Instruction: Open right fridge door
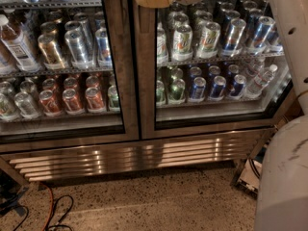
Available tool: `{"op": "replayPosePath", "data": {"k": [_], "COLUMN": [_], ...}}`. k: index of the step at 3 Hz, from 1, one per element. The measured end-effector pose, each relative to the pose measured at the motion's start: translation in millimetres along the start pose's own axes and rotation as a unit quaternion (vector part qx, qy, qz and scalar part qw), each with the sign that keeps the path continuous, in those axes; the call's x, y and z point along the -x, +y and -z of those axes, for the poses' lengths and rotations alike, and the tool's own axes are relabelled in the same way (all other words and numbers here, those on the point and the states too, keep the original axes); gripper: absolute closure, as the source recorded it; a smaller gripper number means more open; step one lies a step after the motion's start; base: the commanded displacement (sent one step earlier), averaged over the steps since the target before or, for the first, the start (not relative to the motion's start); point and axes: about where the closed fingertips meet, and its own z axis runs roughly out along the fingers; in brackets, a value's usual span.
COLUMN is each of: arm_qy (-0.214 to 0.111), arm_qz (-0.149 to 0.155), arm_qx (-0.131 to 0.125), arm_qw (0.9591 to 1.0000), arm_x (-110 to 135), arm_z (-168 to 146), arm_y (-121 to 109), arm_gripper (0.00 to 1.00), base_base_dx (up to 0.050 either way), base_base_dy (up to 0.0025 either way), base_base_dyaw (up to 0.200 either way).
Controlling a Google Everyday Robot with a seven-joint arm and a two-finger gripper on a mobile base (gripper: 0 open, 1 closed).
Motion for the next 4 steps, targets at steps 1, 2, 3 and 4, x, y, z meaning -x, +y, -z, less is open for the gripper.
{"op": "replayPosePath", "data": {"k": [1, 2, 3, 4], "arm_qy": [0.0, -0.007, -0.007, -0.007], "arm_qz": [-0.001, -0.014, -0.014, -0.014], "arm_qx": [0.001, -0.005, -0.005, -0.005], "arm_qw": [1.0, 0.9999, 0.9999, 0.9999], "arm_x": [-0.8, 4.9, 4.9, 4.7], "arm_z": [0.9, 4.5, 4.5, 4.4], "arm_y": [0.5, 0.3, 0.3, 0.0], "arm_gripper": [1.0, 1.0, 1.0, 1.0], "base_base_dx": [0.0, 0.0, -0.05, 0.0], "base_base_dy": [0.0, 0.0, -0.00001, 0.0], "base_base_dyaw": [0.0, 0.0, 0.0, 0.0]}}
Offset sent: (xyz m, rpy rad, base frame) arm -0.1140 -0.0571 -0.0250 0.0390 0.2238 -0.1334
